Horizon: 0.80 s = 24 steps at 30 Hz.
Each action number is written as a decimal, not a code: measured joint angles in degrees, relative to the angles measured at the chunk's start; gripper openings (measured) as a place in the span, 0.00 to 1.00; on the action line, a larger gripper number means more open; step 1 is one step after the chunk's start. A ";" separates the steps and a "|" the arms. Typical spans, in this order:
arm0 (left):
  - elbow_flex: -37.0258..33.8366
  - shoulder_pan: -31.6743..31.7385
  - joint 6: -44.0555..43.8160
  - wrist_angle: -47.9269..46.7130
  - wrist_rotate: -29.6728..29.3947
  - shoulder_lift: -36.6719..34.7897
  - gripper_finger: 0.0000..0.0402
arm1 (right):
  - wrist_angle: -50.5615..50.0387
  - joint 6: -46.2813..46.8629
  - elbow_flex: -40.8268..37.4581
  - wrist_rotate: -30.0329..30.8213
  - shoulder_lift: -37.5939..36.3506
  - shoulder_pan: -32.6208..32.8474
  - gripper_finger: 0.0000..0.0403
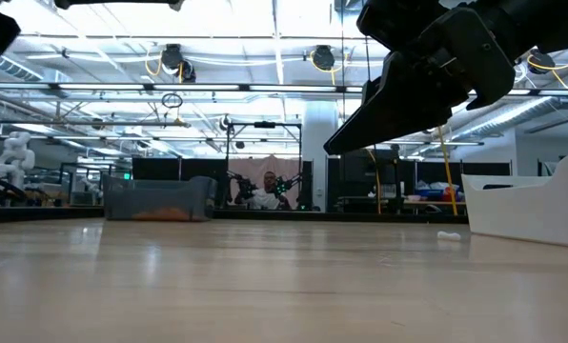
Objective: Sort Halloween decoration
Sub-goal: Put the white bone toy into the orange bin
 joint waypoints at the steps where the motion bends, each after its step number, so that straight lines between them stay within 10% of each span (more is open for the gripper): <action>1: 0.00 -0.30 -0.57 -0.02 -0.18 0.00 0.01 | 0.00 0.00 0.00 0.00 0.00 0.00 0.42; 24: 0.85 -6.14 -42.28 0.36 -4.78 -0.04 0.01 | -0.02 0.28 0.00 -0.04 0.00 0.04 0.42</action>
